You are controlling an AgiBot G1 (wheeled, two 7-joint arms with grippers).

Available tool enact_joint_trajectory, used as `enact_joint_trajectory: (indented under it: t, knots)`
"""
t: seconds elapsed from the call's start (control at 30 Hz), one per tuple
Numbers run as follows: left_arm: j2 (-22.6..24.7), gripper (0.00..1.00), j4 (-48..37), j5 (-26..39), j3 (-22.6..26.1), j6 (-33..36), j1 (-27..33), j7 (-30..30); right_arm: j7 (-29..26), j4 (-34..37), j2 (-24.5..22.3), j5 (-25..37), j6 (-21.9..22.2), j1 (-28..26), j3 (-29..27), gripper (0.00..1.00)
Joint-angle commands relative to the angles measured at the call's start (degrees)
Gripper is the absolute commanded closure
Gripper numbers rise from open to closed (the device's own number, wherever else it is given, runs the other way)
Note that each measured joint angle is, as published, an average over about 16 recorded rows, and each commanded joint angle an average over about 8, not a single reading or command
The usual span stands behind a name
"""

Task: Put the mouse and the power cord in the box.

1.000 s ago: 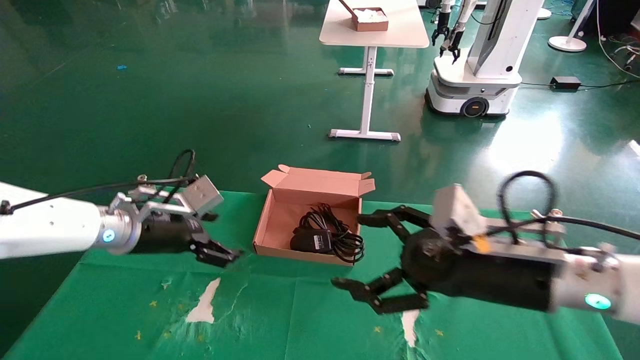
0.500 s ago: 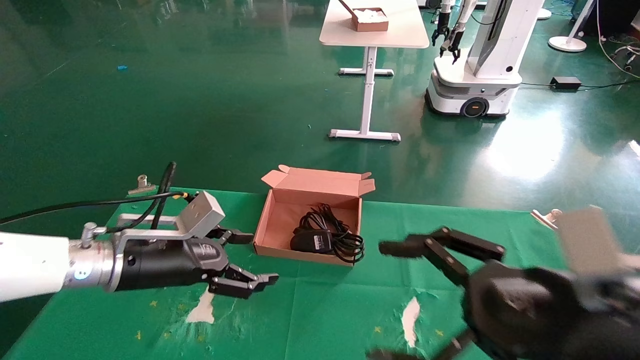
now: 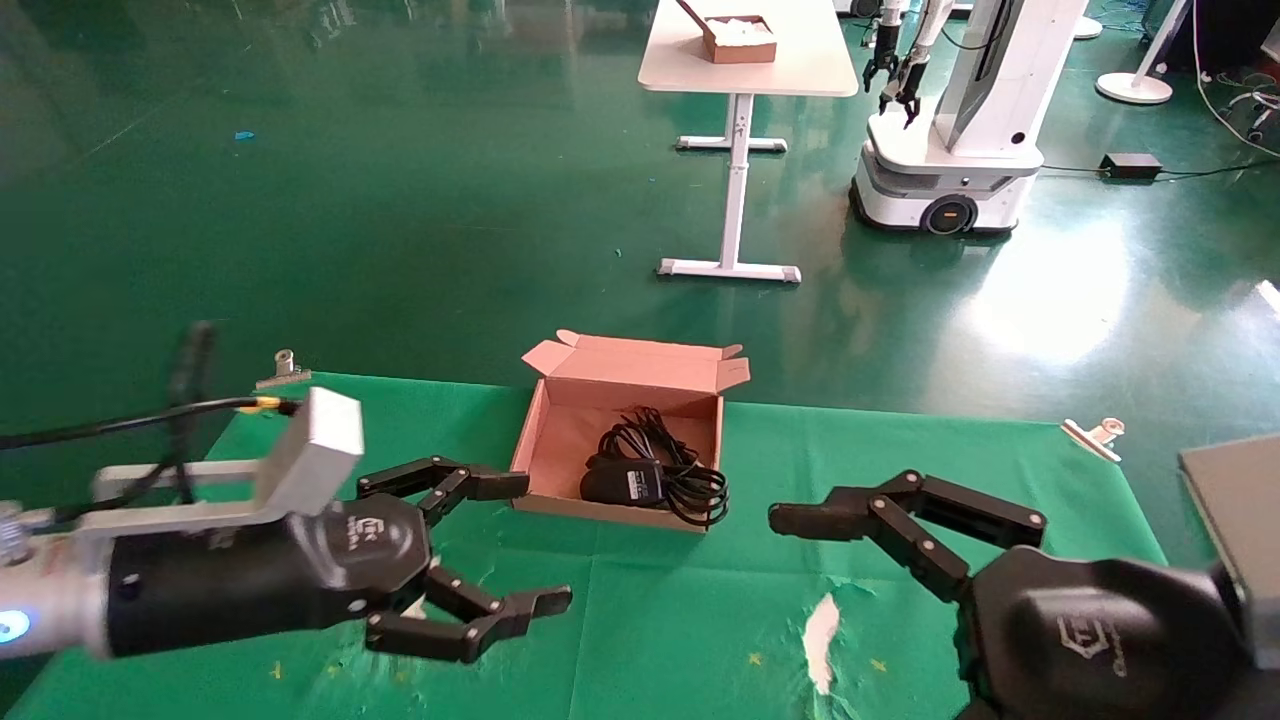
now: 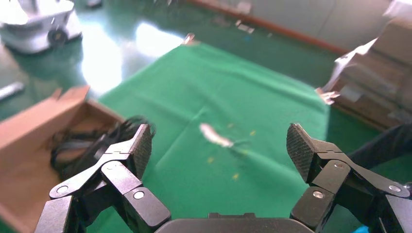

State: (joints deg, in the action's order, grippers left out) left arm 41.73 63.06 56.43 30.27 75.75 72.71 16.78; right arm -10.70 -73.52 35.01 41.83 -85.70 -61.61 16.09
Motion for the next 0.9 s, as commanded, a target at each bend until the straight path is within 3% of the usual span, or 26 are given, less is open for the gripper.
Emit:
enact_joint_trajectory:
  t: [0.03, 0.5, 0.9]
  knots:
    - [-0.9, 0.00, 1.4, -2.0, -1.9, 1.3, -1.5, -0.8, 0.0, 0.0, 0.0, 0.0, 0.0, 0.0, 0.0, 0.00]
    - [-6.8, 0.00, 10.6, -14.8, -14.4, 10.1, -11.3, -6.0, 0.0, 0.0, -0.1, -0.1, 0.0, 0.0, 0.0, 0.00]
    - [-7.2, 0.00, 11.3, -15.7, -15.3, 10.7, -12.0, -6.3, 0.0, 0.0, -0.1, -0.1, 0.0, 0.1, 0.0, 0.00]
